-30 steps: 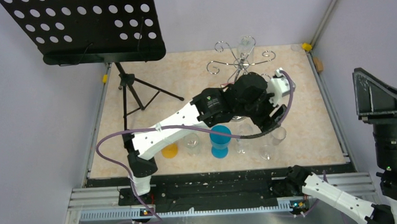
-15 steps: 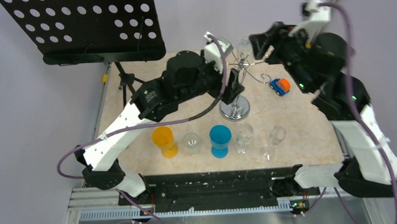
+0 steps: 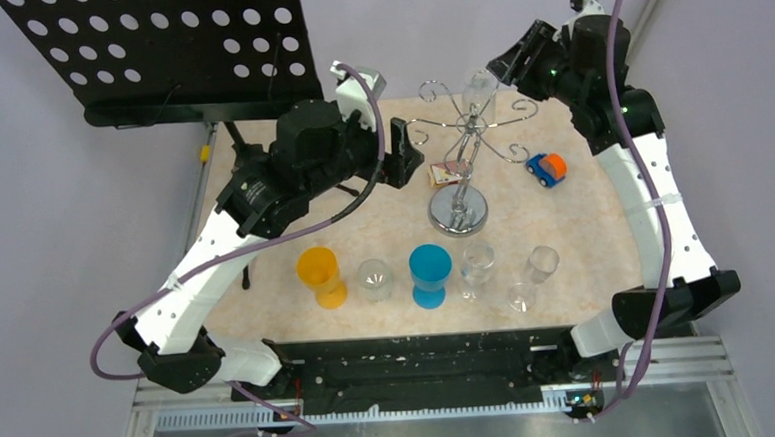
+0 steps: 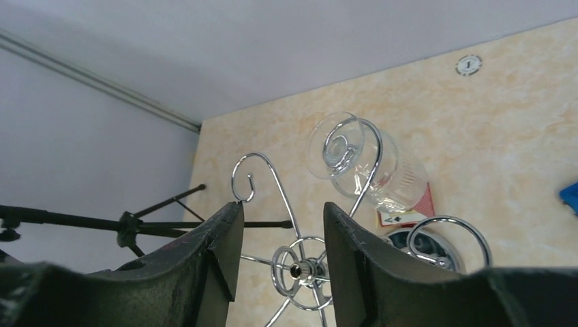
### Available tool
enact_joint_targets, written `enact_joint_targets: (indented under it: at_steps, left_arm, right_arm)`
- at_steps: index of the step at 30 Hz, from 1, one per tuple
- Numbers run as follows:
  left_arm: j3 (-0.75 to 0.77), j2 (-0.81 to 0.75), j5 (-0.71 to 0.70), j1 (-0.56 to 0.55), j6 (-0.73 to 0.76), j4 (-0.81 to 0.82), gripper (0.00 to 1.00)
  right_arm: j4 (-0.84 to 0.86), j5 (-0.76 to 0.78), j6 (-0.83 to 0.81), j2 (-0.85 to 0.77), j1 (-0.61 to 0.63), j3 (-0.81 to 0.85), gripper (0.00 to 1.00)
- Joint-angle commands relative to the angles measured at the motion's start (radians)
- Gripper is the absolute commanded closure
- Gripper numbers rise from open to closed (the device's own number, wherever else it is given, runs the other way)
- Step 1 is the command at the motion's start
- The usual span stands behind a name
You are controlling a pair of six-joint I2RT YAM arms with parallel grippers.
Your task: Take the wine glass off the wine glass rack
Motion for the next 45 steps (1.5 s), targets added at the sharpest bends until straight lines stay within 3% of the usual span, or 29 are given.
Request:
enact_joint_targets:
  at_steps: [1,5,12,25,28,33,42,45]
  left_arm:
    - [-0.033,-0.064,0.008,0.021,-0.005,0.036,0.14]
    - [-0.053,-0.077,0.008,0.031,0.004,0.036,0.14]
    - [-0.074,-0.086,0.023,0.045,0.007,0.041,0.14]
    - [-0.09,-0.094,0.037,0.068,0.004,0.043,0.14]
    - [-0.098,-0.104,0.036,0.071,0.001,0.045,0.14]
    - [-0.106,-0.115,0.034,0.074,0.001,0.047,0.14]
    - [-0.105,-0.114,0.037,0.078,0.003,0.054,0.14]
    - [-0.105,-0.113,0.037,0.079,0.002,0.056,0.14]
  right_arm:
    - [0.115,-0.031,0.138,0.019,-0.02,-0.026,0.55]
    - [0.105,0.014,0.201,0.056,-0.021,-0.04,0.68]
    - [0.088,0.123,0.25,0.089,-0.02,-0.075,0.67]
    - [0.204,0.088,0.328,0.142,-0.02,-0.127,0.71]
    - [0.244,0.089,0.349,0.137,-0.02,-0.15,0.78]
    - [0.337,0.109,0.361,0.097,-0.019,-0.219,1.0]
    - [0.404,0.147,0.298,0.038,-0.019,-0.256,1.0]
    - [0.38,0.141,0.29,0.042,-0.019,-0.247,0.91]
